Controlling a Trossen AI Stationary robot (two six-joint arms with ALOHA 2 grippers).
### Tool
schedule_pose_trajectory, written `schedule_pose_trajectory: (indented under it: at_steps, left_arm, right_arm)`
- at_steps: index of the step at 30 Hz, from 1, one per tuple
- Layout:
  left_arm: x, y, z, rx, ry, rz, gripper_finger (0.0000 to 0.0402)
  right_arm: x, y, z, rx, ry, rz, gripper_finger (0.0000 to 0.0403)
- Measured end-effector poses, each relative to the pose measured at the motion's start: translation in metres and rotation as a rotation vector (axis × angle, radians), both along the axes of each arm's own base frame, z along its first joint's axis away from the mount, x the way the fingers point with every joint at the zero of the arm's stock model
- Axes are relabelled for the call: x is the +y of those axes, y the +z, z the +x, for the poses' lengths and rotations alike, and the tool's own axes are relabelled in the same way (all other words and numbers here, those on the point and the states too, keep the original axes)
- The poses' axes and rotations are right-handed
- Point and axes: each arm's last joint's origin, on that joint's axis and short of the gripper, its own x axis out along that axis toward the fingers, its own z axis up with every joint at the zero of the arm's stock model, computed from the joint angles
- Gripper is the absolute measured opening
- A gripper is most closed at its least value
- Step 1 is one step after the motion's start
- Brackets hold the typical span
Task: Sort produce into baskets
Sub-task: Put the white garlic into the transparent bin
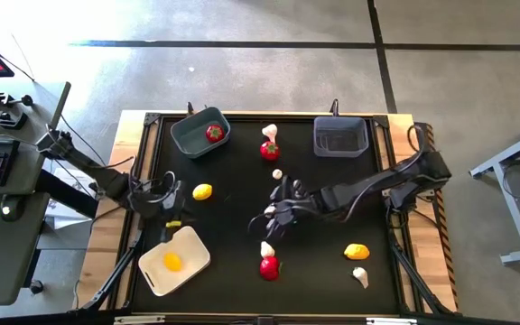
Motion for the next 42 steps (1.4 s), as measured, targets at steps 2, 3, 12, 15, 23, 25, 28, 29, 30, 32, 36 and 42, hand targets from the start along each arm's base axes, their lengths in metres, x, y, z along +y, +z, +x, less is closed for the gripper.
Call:
schedule_pose_trajectory:
  at_steps: [2,3,12,15,23,25,28,29,30,32,36,42]
  left_arm:
    - [0.004,-0.004,0.000,-0.031,-0.004,0.008,0.0002]
    - [0.006,-0.006,0.001,-0.048,-0.007,0.008,0.0002]
    - [0.023,-0.020,0.009,-0.161,0.002,0.052,0.0000]
    - [0.031,-0.019,0.011,-0.178,0.044,0.072,0.0000]
    - [0.051,-0.020,0.014,-0.161,0.130,0.106,0.0000]
    - [0.055,-0.022,0.015,-0.142,0.156,0.111,0.0000]
    - [0.059,-0.023,0.015,-0.125,0.194,0.122,0.0000]
    - [0.060,-0.024,0.015,-0.120,0.208,0.129,0.0000]
    - [0.062,-0.024,0.014,-0.114,0.224,0.137,0.0000]
    - [0.063,-0.025,0.014,-0.109,0.246,0.133,0.0000]
    - [0.063,-0.024,0.015,-0.114,0.250,0.127,0.0000]
    - [0.063,-0.024,0.015,-0.114,0.250,0.127,0.0000]
  right_arm:
    - [0.007,-0.002,0.008,0.046,-0.025,0.039,0.0198]
    - [0.011,-0.004,0.012,0.074,-0.032,0.055,0.0199]
    - [0.038,-0.021,0.052,0.294,-0.094,0.246,0.0266]
    - [0.041,-0.028,0.061,0.375,-0.108,0.274,0.0286]
    - [0.050,-0.035,0.078,0.505,-0.081,0.333,0.0296]
    - [0.051,-0.038,0.078,0.544,-0.073,0.356,0.0296]
    - [0.054,-0.040,0.077,0.556,-0.058,0.379,0.0296]
    - [0.054,-0.040,0.077,0.554,-0.055,0.381,0.0296]
    - [0.055,-0.039,0.078,0.549,-0.052,0.383,0.0296]
    - [0.056,-0.039,0.078,0.546,-0.046,0.391,0.0296]
    - [0.058,-0.041,0.080,0.527,-0.021,0.401,0.0296]
    - [0.057,-0.048,0.082,0.541,-0.008,0.398,0.0296]
